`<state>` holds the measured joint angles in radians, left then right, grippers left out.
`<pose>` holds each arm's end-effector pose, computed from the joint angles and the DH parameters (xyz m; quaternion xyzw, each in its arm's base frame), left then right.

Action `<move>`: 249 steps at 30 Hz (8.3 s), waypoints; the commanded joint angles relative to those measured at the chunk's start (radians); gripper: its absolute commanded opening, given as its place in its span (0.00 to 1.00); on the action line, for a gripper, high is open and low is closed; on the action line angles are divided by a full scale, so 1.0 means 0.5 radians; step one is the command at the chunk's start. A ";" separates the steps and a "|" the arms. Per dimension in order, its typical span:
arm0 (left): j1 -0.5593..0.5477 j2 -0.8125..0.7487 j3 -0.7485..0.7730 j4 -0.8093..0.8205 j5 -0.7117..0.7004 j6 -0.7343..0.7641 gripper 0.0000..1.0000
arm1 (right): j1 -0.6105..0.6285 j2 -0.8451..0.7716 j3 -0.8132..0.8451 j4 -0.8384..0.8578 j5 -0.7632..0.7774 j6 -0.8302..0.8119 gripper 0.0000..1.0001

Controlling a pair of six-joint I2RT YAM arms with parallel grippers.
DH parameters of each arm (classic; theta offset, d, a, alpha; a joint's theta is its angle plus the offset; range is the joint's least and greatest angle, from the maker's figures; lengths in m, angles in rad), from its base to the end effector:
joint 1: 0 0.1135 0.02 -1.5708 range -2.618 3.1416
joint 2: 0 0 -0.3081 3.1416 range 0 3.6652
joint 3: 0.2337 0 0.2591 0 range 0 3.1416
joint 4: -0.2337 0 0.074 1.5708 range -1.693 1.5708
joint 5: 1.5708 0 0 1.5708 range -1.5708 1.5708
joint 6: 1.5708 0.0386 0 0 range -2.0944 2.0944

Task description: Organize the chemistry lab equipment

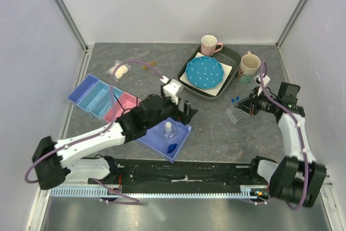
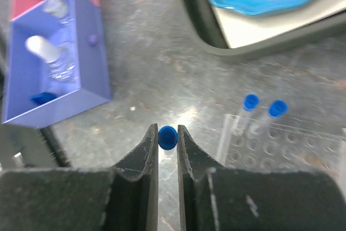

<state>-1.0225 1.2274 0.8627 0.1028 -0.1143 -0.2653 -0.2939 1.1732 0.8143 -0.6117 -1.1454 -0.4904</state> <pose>0.1506 -0.2381 0.3407 0.2605 0.7488 -0.3286 0.5132 0.2098 -0.0268 0.2910 -0.2382 0.7833 0.3834 0.4274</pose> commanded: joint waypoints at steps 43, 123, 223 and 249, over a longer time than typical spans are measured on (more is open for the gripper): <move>0.128 -1.062 -0.320 -0.807 -0.529 0.629 0.96 | 0.146 0.363 -0.177 1.187 1.171 0.788 0.18; 1.493 0.708 1.265 -1.178 0.428 0.340 0.99 | -0.124 0.316 0.807 -0.611 0.594 -0.722 0.98; 2.419 0.352 0.554 -1.556 -0.143 1.132 0.02 | 1.066 1.341 1.553 -0.099 0.597 -0.283 0.98; 2.422 0.758 0.980 -1.543 -0.189 0.875 0.60 | 1.060 1.403 1.611 -0.050 0.591 -0.240 0.98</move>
<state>0.1860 1.6592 1.2976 -0.6651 -0.2493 0.2813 0.2337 1.8893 1.5841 -0.6762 -0.8227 -0.6338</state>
